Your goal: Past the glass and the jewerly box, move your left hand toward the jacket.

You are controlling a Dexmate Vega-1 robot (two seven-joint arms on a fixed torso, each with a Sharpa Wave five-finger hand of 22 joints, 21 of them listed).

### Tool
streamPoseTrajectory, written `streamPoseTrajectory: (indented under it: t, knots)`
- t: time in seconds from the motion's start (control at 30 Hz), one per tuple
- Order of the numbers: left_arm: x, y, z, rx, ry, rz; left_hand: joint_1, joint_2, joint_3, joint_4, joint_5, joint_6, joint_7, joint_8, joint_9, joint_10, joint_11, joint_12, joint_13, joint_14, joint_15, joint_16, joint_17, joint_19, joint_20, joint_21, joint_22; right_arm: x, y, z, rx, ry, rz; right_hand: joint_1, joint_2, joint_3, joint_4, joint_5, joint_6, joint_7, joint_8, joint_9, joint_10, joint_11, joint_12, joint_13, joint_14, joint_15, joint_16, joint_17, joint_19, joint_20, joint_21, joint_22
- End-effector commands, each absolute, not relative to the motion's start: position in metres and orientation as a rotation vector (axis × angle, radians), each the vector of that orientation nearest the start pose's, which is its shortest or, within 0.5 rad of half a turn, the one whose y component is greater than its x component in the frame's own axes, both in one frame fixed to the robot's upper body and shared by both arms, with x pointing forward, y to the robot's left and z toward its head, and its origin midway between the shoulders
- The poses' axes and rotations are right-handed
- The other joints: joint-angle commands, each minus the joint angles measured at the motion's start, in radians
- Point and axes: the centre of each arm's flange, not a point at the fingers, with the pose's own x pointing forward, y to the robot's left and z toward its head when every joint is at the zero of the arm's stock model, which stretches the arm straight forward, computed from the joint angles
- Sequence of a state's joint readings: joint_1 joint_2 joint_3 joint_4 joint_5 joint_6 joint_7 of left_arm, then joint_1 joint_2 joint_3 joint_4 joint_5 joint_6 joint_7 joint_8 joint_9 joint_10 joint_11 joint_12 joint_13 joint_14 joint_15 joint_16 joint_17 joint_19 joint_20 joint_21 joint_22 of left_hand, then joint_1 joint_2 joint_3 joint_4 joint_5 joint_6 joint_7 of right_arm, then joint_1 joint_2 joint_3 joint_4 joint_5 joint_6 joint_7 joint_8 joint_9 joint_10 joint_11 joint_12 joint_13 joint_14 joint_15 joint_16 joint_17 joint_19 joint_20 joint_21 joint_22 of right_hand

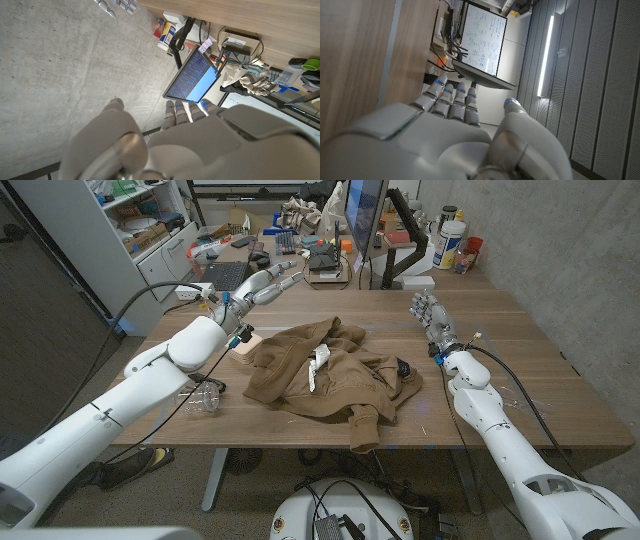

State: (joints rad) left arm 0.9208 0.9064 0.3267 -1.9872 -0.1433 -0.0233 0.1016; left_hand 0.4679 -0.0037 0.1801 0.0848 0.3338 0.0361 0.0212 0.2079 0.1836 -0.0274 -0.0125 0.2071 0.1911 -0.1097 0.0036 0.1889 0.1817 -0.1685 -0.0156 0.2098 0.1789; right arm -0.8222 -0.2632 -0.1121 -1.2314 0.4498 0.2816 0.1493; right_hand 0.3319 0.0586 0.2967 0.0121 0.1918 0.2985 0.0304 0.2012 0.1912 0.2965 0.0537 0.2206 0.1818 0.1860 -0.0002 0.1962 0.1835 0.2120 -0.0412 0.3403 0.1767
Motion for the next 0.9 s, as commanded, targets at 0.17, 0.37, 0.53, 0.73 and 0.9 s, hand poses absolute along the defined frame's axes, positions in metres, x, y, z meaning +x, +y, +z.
streamPoseTrajectory:
  t: [0.17,0.37,0.53,0.73,0.9]
  knots:
    - [0.513,0.232,0.098,0.904,-0.836,-0.156,0.015,0.0,0.001,-0.011,0.0,0.013,0.001,0.003,0.006,0.002,-0.006,0.002,0.001,0.001,-0.003,0.0,0.001,-0.011,0.004,-0.005,0.006,0.664,-0.291,-0.001,0.12,-0.68,0.171,0.007,0.007,0.001,-0.003,-0.001,0.009,0.002,-0.001,0.0,0.009,-0.002,-0.002,0.003,0.008,0.002,-0.001,0.003,0.007,-0.012,-0.005,0.004]
    - [0.514,0.229,0.098,0.934,-0.829,-0.15,0.018,0.001,0.001,-0.012,0.0,0.015,0.001,0.003,0.006,0.002,-0.006,0.002,0.001,0.002,-0.003,0.0,0.001,-0.013,0.006,-0.006,0.006,0.664,-0.292,0.002,0.118,-0.685,0.171,0.006,0.007,0.001,-0.003,-0.001,0.009,0.003,-0.002,0.0,0.009,-0.001,-0.002,0.003,0.009,0.003,-0.001,0.003,0.008,-0.012,-0.006,0.004]
    - [0.516,0.224,0.096,0.959,-0.83,-0.152,0.02,0.001,0.001,-0.013,0.0,0.015,0.0,0.003,0.006,0.003,-0.006,0.002,0.001,0.003,-0.004,0.0,0.002,-0.013,0.007,-0.005,0.006,0.665,-0.291,0.004,0.118,-0.689,0.173,0.005,0.008,0.001,-0.004,-0.001,0.01,0.002,-0.002,0.0,0.01,-0.001,-0.002,0.003,0.009,0.005,-0.002,0.003,0.009,-0.012,-0.008,0.004]
    - [0.517,0.22,0.096,0.983,-0.838,-0.151,0.023,0.002,0.0,-0.015,-0.001,0.02,-0.003,0.004,0.006,0.004,-0.013,0.003,0.001,0.003,-0.006,0.0,0.002,-0.011,0.009,-0.004,0.006,0.666,-0.29,0.005,0.117,-0.687,0.176,0.005,0.008,0.0,-0.005,-0.001,0.01,0.002,-0.002,0.0,0.01,0.001,-0.002,0.003,0.009,0.004,-0.002,0.003,0.01,-0.012,-0.01,0.004]
    - [0.519,0.217,0.097,1.005,-0.84,-0.16,0.025,0.003,0.0,-0.016,-0.001,0.023,-0.004,0.004,0.006,0.007,-0.011,0.004,0.001,0.004,-0.006,0.0,0.002,-0.011,0.009,-0.004,0.006,0.667,-0.289,0.004,0.118,-0.684,0.176,0.005,0.008,0.0,-0.005,-0.001,0.009,0.001,-0.002,0.0,0.01,0.0,-0.003,0.003,0.01,0.003,-0.002,0.003,0.01,-0.012,-0.011,0.004]
